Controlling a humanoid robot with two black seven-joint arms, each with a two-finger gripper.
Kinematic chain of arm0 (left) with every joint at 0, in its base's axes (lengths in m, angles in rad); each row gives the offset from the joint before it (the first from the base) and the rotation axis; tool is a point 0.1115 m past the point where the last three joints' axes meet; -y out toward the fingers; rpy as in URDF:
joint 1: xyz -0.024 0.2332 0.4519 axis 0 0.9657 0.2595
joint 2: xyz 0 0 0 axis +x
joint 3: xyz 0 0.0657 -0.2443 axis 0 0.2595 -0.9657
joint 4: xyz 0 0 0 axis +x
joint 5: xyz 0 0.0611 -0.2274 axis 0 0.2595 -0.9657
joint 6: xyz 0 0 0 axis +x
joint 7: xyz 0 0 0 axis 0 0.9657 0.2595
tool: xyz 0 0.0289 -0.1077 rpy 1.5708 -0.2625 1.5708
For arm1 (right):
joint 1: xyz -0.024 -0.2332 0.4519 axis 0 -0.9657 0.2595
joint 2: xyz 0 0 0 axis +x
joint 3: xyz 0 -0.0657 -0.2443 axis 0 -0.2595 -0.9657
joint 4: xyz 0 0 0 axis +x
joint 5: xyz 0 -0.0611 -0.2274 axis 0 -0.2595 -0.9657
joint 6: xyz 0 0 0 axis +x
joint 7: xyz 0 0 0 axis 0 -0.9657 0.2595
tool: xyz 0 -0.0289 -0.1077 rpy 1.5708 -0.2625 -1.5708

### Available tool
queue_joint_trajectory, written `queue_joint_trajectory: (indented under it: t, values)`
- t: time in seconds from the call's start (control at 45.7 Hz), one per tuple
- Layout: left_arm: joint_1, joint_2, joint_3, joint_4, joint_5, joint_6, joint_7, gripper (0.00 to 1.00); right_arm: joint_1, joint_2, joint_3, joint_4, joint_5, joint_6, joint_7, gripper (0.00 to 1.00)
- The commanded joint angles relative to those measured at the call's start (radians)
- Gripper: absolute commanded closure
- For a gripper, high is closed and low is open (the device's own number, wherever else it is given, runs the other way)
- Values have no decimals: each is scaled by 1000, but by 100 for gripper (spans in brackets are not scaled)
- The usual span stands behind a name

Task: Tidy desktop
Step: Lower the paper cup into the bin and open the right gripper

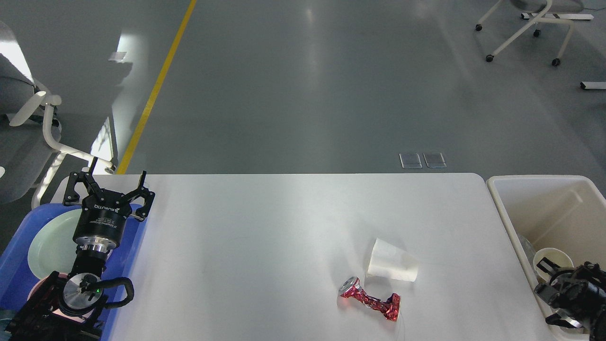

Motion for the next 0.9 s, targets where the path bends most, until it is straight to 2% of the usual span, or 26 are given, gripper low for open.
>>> queue_joint_trajectory:
  t: [0.0, 0.262, 0.284, 0.306, 0.372, 0.416, 0.437, 0.525, 0.875]
  values:
    - [0, 0, 0, 0, 0, 0, 0, 3, -4, 0, -1, 0, 0, 0, 0, 100]
    - [0, 0, 0, 0, 0, 0, 0, 3, -24, -1, -4, 0, 0, -8, 0, 100]
    - [0, 0, 0, 0, 0, 0, -1, 3, -24, -3, -4, 0, 0, -11, 0, 93]
    - [0, 0, 0, 0, 0, 0, 0, 3, -22, -3, -4, 0, 0, -14, 0, 82]
    - [0, 0, 0, 0, 0, 0, 0, 3, -22, -7, -3, 0, 0, -60, 0, 36]
    - [0, 0, 0, 0, 0, 0, 0, 3, -22, -7, -3, 0, 0, -104, 0, 9]
    - [0, 0, 0, 0, 0, 0, -1, 3, -22, -7, -4, 0, 0, -123, 0, 0]
    - [0, 0, 0, 0, 0, 0, 0, 3, -22, -7, -4, 2, 0, -149, 0, 0]
    - [0, 0, 0, 0, 0, 0, -1, 3, -6, -13, -1, 16, -5, -148, 0, 0]
